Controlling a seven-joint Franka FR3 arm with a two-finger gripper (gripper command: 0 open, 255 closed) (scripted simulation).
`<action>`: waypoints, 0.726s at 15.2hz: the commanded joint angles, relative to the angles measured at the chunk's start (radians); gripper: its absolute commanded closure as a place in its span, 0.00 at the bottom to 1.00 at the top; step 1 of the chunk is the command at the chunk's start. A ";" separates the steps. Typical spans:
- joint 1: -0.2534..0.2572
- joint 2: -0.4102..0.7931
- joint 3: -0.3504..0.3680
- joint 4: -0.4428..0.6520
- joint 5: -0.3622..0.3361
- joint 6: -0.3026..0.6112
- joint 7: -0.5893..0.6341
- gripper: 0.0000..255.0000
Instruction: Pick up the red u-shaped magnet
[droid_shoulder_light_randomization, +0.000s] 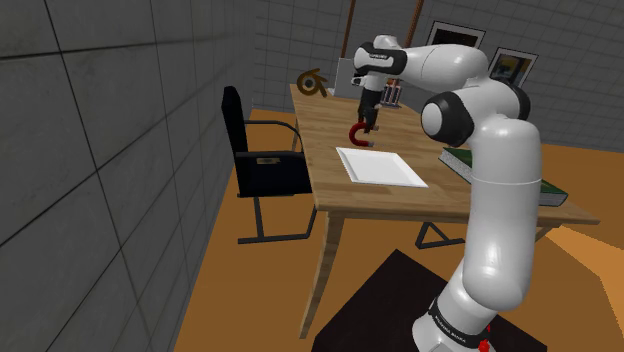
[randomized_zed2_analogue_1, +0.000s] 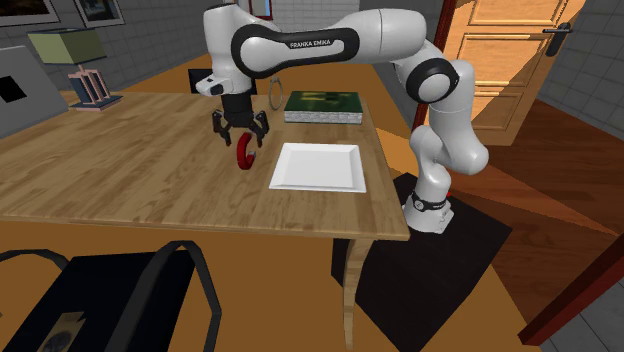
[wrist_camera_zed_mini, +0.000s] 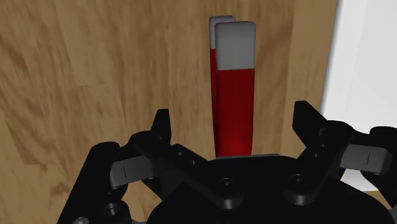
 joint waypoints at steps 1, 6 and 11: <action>0.005 -0.005 0.000 -0.029 -0.002 0.025 -0.002 0.00; 0.003 -0.002 0.000 -0.027 -0.001 0.025 -0.003 1.00; 0.004 -0.003 0.000 -0.028 -0.001 0.025 -0.003 1.00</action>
